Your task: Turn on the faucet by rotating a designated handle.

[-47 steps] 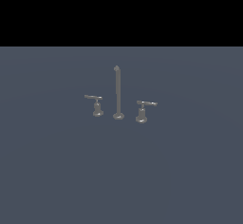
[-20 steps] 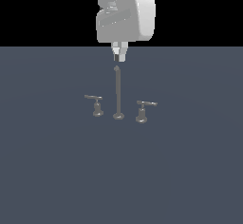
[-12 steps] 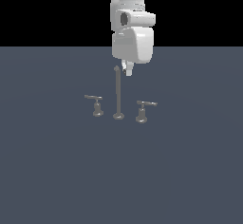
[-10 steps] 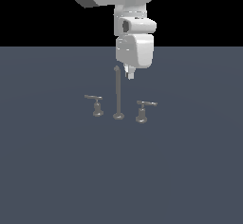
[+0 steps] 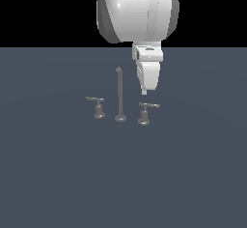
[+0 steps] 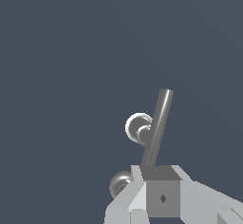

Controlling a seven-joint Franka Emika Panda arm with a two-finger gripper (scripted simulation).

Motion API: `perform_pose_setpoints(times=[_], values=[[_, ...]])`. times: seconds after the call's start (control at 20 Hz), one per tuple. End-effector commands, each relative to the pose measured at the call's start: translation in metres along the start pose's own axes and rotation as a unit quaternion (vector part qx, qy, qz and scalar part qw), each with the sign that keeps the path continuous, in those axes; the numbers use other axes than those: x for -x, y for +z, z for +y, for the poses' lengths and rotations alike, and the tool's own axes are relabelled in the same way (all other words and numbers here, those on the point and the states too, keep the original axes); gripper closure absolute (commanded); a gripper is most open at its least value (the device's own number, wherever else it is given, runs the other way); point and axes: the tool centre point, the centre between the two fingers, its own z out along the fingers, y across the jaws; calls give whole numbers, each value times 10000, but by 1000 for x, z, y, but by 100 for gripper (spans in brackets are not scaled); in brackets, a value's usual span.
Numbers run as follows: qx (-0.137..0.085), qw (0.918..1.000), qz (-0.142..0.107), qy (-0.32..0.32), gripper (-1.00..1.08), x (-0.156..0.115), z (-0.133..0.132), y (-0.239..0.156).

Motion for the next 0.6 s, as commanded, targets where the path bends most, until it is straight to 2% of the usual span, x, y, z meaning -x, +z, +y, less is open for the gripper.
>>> perform_pose_setpoints(times=[0.0, 0.3, 0.55], values=[[-13, 9994, -5, 342, 108, -12, -8, 14], [-31, 9956, -29, 939, 108, -36, -18, 39], [-40, 9929, -45, 1190, 108, -46, -22, 49]])
